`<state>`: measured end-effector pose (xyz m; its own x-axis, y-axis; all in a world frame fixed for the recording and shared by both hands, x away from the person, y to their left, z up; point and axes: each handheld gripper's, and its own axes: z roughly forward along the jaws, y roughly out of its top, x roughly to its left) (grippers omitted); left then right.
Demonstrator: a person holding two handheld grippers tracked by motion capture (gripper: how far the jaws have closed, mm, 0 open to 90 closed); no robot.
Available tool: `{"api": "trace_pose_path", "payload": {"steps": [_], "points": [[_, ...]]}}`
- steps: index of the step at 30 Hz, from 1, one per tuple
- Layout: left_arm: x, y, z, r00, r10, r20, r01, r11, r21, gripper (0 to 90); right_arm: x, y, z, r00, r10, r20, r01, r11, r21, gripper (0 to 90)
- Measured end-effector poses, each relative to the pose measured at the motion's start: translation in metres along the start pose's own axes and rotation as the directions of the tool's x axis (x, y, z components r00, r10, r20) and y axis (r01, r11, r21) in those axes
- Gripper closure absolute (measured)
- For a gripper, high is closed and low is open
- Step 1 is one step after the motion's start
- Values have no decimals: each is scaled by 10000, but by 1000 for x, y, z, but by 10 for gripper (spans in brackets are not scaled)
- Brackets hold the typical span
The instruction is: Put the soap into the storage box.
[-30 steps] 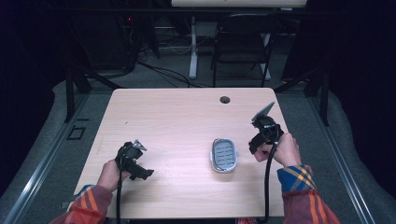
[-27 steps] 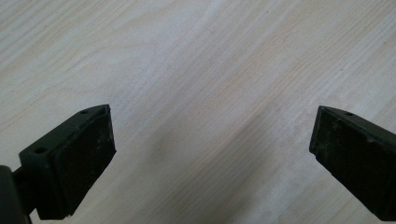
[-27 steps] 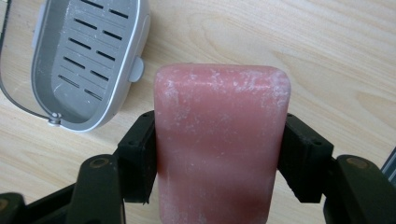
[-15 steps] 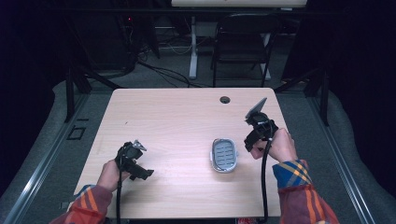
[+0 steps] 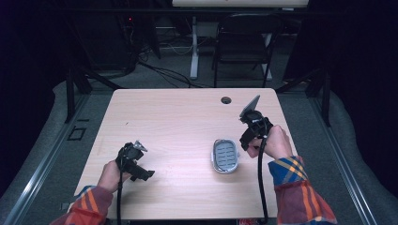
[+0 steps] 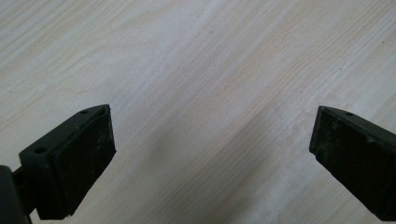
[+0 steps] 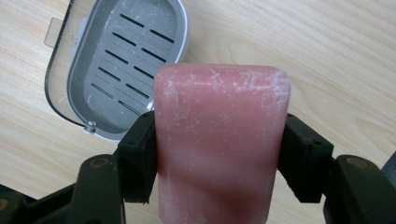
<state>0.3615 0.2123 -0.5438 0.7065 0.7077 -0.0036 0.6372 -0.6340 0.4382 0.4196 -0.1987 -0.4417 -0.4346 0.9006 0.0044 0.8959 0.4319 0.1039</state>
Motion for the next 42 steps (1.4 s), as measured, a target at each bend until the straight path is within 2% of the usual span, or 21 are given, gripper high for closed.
{"api": "trace_pose_path", "payload": {"steps": [4,9,13,18,20,25,27,29,31,33,40,42], "points": [[0,0,0,10000,-1,5,1,10000,3,1,5,3,2,10000,60,-50,-61,9999,-129,372],[0,0,0,10000,0,14,0,10000,17,1,12,9,3,9996,-263,-76,264,9996,114,372],[0,0,0,10000,-2,31,2,10000,36,2,17,12,6,9997,-225,-113,225,9997,33,372],[0,0,0,10000,-10,37,10,10000,40,1,21,17,8,9988,-482,-86,484,9985,262,372],[0,0,0,10000,-8,40,8,10000,41,2,23,18,11,9991,-393,-141,395,9991,153,372],[1,0,0,10000,-1,51,1,10000,48,1,27,23,14,9980,-593,-202,602,9972,448,371],[1,0,1,10000,-2,55,2,10000,46,1,30,23,17,9986,-441,-284,448,9987,252,372],[1,0,0,10000,2,54,-2,10000,44,1,30,26,17,9974,-681,-233,693,9959,576,372],[1,0,0,10000,1,50,-1,10000,41,1,33,27,20,9982,-543,-253,555,9974,459,372],[1,0,0,10000,9,51,-9,10000,46,1,34,29,21,9970,-730,-248,746,9949,680,371],[1,0,1,10000,16,54,-17,10000,65,1,42,34,31,9971,-693,-319,715,9948,726,372],[1,0,1,10000,17,45,-17,10000,82,2,44,38,34,9956,-893,-290,918,9907,1002,371]]}}
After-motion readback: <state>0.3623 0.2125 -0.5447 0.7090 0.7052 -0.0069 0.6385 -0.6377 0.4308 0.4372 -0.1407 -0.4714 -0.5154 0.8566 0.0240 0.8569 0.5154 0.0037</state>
